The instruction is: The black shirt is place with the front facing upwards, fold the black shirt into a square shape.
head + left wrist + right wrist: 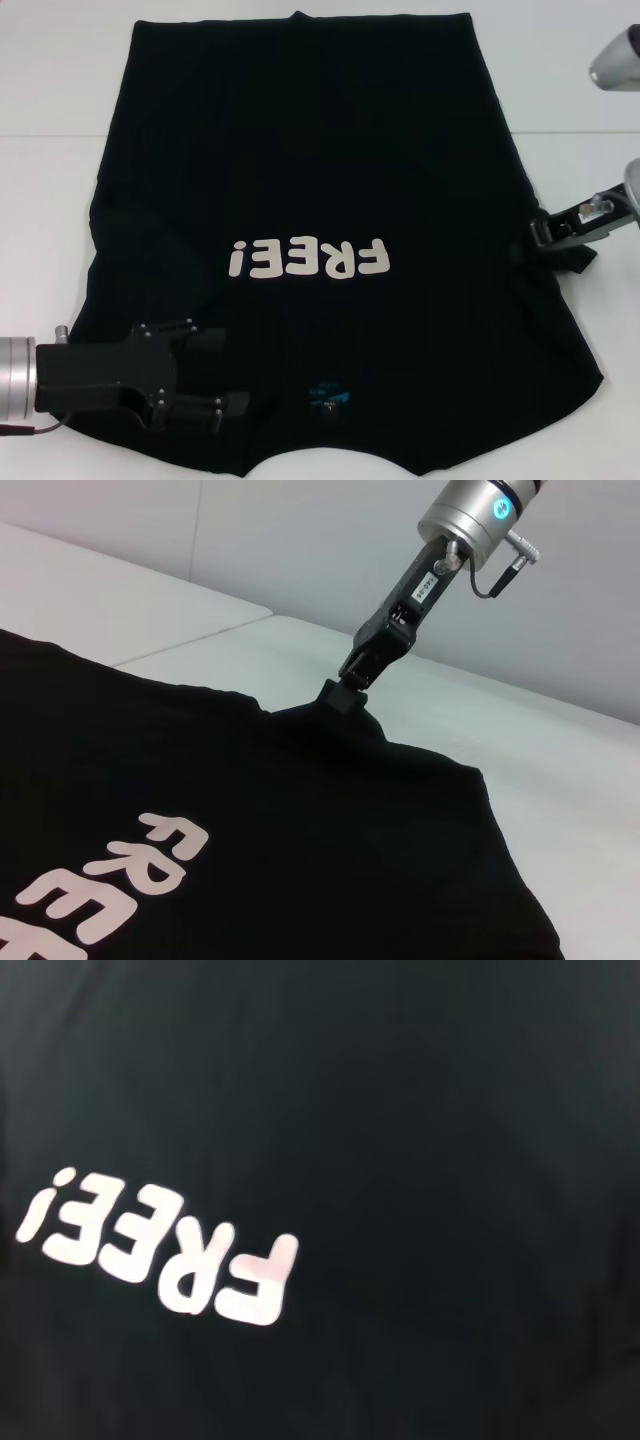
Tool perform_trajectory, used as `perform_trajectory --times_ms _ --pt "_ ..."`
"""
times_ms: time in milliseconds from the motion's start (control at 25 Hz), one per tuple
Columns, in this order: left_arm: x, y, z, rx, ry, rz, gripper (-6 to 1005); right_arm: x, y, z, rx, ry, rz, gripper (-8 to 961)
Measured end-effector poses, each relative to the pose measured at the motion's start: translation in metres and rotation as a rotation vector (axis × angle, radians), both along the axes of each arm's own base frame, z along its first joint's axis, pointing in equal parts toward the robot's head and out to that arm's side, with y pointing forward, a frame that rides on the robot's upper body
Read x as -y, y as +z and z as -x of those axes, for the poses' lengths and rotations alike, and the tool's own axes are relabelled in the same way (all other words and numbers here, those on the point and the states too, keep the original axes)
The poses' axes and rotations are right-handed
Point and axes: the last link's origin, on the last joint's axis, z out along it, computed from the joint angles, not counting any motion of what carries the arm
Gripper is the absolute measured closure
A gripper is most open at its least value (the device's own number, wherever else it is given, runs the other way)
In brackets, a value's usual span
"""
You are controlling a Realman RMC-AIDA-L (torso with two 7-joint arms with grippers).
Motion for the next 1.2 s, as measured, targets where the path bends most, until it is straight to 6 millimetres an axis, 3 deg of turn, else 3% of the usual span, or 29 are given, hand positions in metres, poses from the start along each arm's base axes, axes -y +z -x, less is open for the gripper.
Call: perform_trajectory --times_ms 480,800,1040,1200 --pt "0.000 0.000 0.000 0.001 0.002 0.001 81 -0.003 -0.002 0.007 -0.009 0.009 -0.003 919" --pt "0.001 -0.001 0.000 0.004 0.009 0.007 82 -0.003 -0.011 0.027 -0.106 0.031 0.025 836" --pt "0.001 -0.001 0.000 0.004 0.012 0.009 82 0.000 -0.016 0.032 -0.193 0.052 0.040 547" --pt "0.001 -0.001 0.000 0.005 0.013 0.009 82 0.003 -0.016 0.021 -0.236 0.005 0.024 354"
